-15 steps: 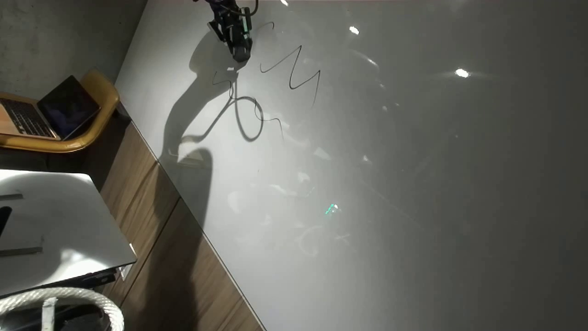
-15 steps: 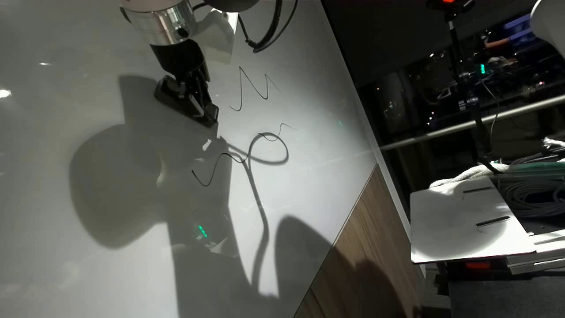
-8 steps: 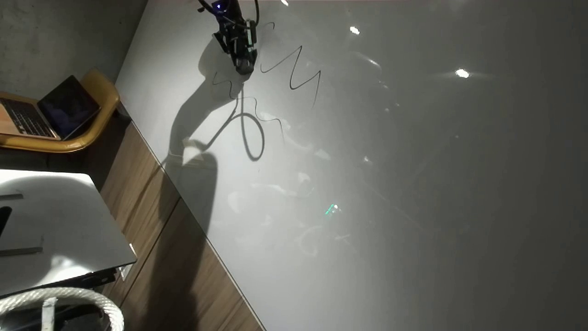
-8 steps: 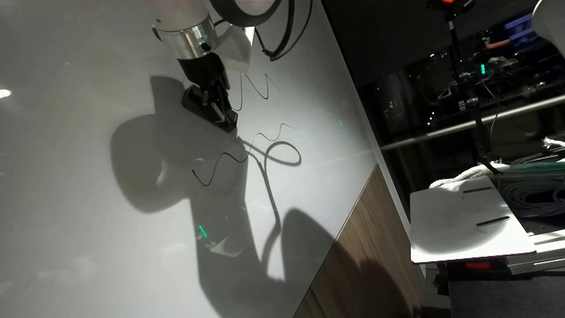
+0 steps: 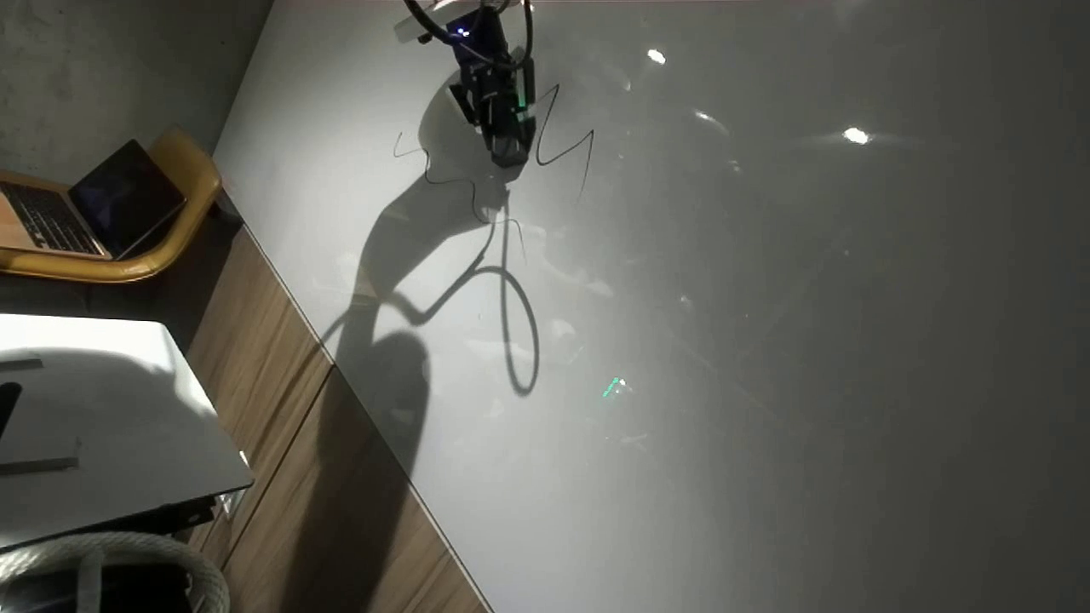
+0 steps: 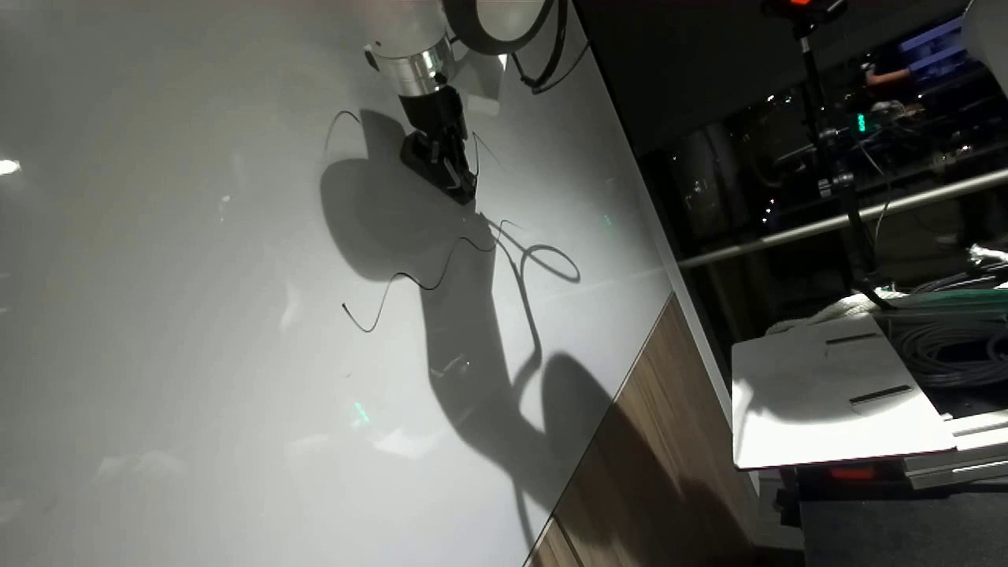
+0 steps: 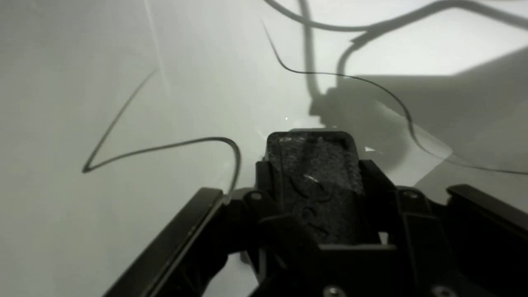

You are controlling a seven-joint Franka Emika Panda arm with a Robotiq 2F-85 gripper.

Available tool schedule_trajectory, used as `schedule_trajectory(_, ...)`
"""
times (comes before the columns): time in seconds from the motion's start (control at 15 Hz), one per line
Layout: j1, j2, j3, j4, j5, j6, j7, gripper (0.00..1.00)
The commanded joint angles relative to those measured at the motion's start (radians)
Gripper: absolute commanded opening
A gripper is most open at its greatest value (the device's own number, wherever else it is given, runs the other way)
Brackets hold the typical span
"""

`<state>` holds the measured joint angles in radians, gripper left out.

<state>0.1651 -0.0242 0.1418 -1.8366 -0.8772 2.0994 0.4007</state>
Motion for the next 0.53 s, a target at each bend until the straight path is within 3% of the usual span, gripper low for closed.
schedule_trajectory(0.0, -0.074, -0.049, -0.061, -0.008, -0.004, 0.099, -0.063, 0.29)
schedule_trajectory(0.47, -0.145, -0.077, -0.116, -0.005, 0.062, 0.168, -0.087, 0.29)
